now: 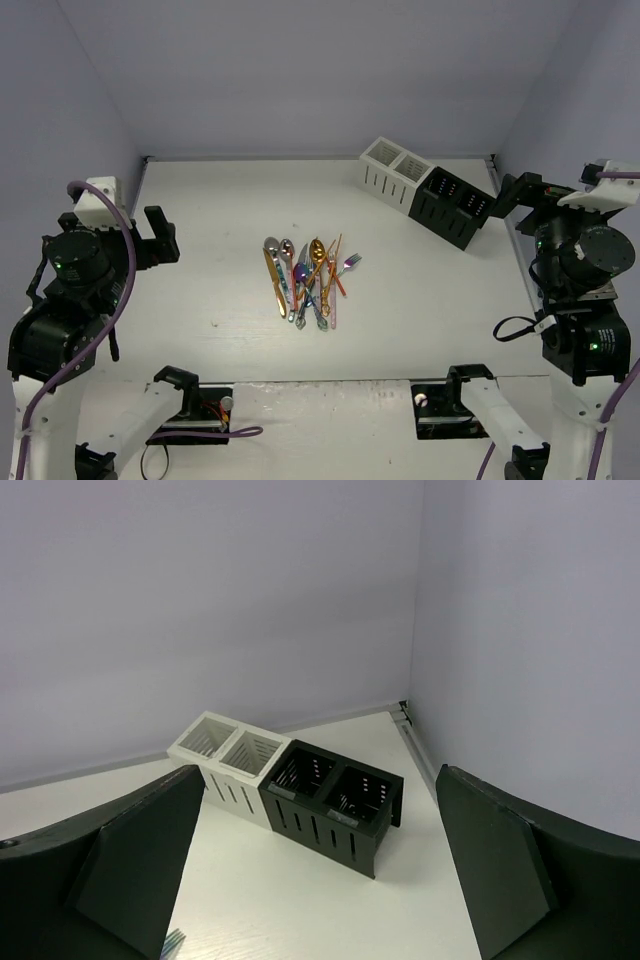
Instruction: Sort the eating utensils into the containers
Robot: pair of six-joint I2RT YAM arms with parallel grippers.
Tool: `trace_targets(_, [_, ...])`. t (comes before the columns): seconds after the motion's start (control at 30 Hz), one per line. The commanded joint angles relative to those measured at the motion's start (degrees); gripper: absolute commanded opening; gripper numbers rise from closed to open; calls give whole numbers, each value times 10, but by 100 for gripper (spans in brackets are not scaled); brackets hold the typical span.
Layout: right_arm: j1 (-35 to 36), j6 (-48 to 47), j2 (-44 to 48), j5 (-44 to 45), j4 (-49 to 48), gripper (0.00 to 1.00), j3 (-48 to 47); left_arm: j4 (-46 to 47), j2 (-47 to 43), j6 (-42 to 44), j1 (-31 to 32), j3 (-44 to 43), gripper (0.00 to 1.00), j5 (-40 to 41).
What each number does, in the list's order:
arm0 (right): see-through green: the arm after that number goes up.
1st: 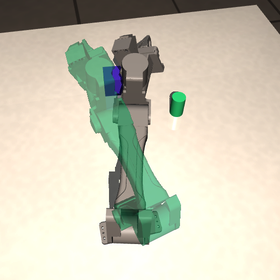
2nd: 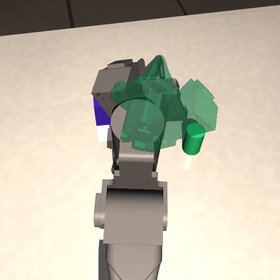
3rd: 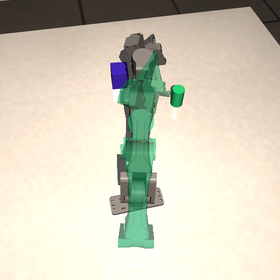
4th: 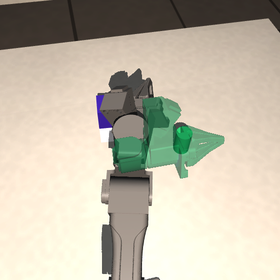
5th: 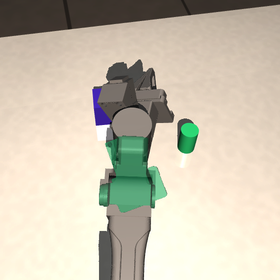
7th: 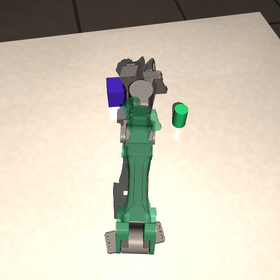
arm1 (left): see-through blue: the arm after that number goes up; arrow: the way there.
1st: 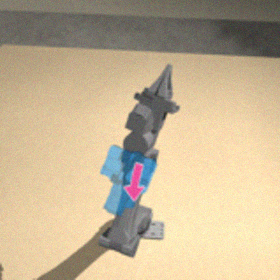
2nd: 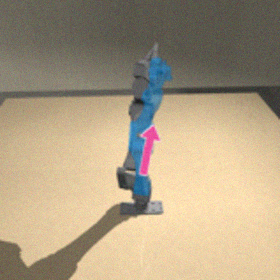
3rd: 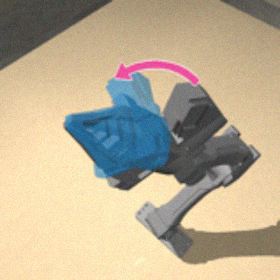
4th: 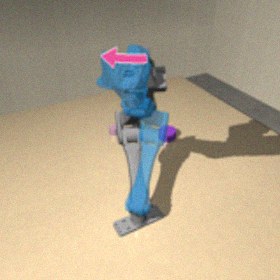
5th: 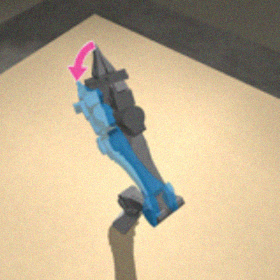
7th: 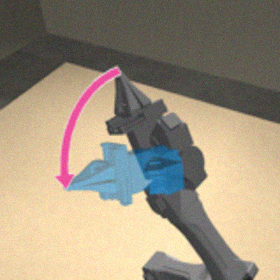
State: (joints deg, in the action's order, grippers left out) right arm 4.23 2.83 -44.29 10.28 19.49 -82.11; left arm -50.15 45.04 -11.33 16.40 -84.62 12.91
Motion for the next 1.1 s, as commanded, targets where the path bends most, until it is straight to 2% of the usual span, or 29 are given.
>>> trace_targets(0.0, [5,-15,-3,-3,-59,100,4,24,15,-21,3,6,94,-16])
trace_targets(0.23, [14,-22,1,-46,-79,100,36,22,33,-55,3,15,94,-70])
trace_targets(0.5, [30,-13,-9,-55,-85,100,78,26,94,-142,3,35,94,-123])
trace_targets(0.73, [40,12,-9,-58,-84,100,119,61,210,-196,11,61,94,-144])
trace_targets(0.97, [47,19,-9,-56,-84,100,138,88,358,-244,51,58,93,-80])
trace_targets(1.07, [47,25,-6,-55,-83,100,147,93,427,-253,71,40,86,-59])
